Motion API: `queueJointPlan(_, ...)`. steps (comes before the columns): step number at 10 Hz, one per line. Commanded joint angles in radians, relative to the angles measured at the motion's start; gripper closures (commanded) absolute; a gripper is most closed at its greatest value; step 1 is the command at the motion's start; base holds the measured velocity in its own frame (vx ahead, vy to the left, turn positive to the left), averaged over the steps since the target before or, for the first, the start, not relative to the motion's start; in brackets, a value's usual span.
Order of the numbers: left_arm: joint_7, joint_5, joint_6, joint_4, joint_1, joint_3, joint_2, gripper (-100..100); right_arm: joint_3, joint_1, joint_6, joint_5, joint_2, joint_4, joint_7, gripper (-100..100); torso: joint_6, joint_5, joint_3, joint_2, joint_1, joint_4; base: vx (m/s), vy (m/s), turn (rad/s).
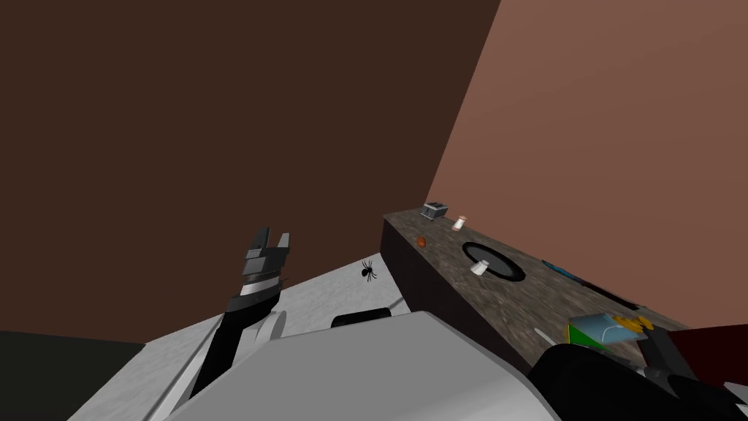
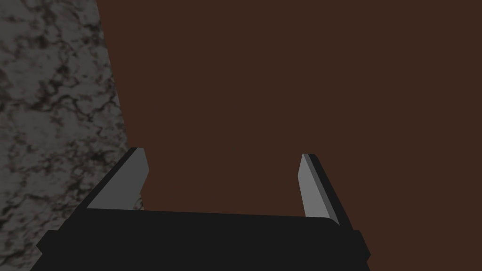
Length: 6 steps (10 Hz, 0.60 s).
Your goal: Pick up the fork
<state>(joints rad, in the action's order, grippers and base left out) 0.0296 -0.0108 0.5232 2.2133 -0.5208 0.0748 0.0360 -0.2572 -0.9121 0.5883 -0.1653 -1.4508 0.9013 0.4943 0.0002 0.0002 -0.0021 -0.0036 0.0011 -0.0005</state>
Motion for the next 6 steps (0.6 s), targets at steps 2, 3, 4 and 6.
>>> queueJointPlan(2, 0.000, 0.000, 0.000, 0.000, 0.000, 0.000, 0.000, 0, 0.071, -0.006, 0.018, -0.079, 0.039, -0.012, 0.000, -100, 0.000, 0.000, 0.000, 0.000, 0.000, 0.000, 0.030, -0.009, 0.016)
queueJointPlan(3, 0.000, 0.000, 0.000, 0.000, 0.000, 0.000, 0.000, 0, 0.104, -0.019, 0.049, -0.111, 0.085, -0.032, -0.006, -100, 0.000, 0.000, 0.000, 0.000, 0.000, 0.000, 0.041, -0.013, 0.060)
queueJointPlan(4, 0.000, 0.000, 0.000, 0.000, 0.000, 0.000, 0.000, 0, 0.132, -0.019, 0.049, -0.143, 0.099, -0.032, -0.006, -100, 0.000, 0.000, 0.000, 0.000, 0.000, 0.000, 0.042, -0.016, 0.035)
queueJointPlan(6, 0.000, 0.000, 0.000, 0.000, 0.000, 0.000, 0.000, 0, 0.194, -0.033, 0.080, -0.200, 0.144, -0.052, -0.011, -100, 0.000, 0.000, 0.000, 0.000, 0.000, 0.000, 0.033, -0.011, 0.034)
